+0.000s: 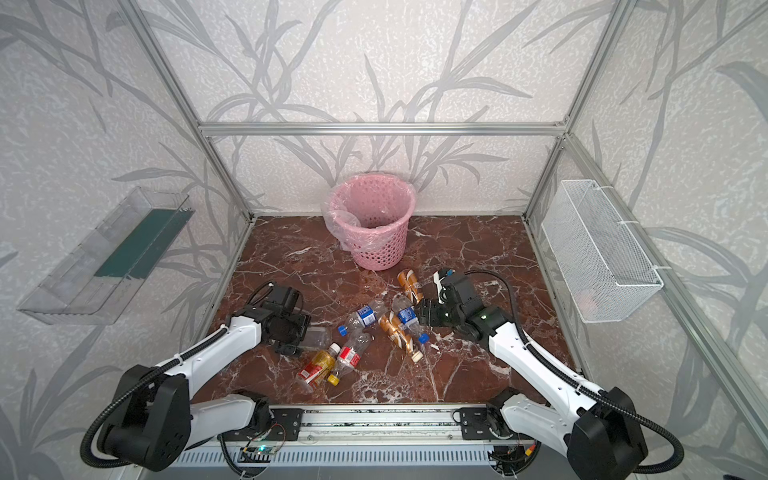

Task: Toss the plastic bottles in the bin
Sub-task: 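Close the left gripper on the green-label bottle and lift it, then swing the left gripper over the pink bin and release the bottle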

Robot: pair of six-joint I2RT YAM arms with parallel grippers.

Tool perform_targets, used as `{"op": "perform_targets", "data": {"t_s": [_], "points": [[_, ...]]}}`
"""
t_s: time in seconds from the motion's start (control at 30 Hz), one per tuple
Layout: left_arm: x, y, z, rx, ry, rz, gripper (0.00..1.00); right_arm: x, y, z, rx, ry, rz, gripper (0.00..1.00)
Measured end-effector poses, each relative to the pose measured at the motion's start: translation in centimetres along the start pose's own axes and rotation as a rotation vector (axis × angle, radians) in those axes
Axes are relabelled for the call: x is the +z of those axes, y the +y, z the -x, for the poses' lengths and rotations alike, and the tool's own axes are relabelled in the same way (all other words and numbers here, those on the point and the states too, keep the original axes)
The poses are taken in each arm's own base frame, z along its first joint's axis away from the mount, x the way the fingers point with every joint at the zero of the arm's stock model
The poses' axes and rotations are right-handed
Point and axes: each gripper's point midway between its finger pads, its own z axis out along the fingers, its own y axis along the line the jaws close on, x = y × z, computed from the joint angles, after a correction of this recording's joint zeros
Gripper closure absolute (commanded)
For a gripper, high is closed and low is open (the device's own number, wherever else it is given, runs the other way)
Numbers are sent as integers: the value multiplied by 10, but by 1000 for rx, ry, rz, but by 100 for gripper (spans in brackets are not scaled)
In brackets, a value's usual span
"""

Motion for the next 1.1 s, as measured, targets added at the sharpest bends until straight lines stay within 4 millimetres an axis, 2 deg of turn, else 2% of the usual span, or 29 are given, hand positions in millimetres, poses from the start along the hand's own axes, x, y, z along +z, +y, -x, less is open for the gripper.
{"op": "perform_targets", "data": {"t_s": [0.2, 0.33, 0.53, 0.83, 0.97, 1.1], "points": [[-4, 0, 1, 11, -8, -6, 46, -1, 0, 0, 0, -3, 0, 28], [-13, -2, 5, 29, -30, -22, 49, -1, 0, 0, -1, -4, 0, 28], [-33, -20, 8, 107, -68, -85, 51, -1, 0, 0, -1, -5, -1, 28], [-48, -31, 5, 395, -78, -140, 52, 0, 0, 1, -1, -4, -1, 29], [-70, -44, -2, 522, -84, -275, 52, 0, 0, 1, 0, -5, 0, 29], [-85, -46, -8, 631, -101, -376, 52, 0, 1, 1, 0, -3, 3, 29]]}}
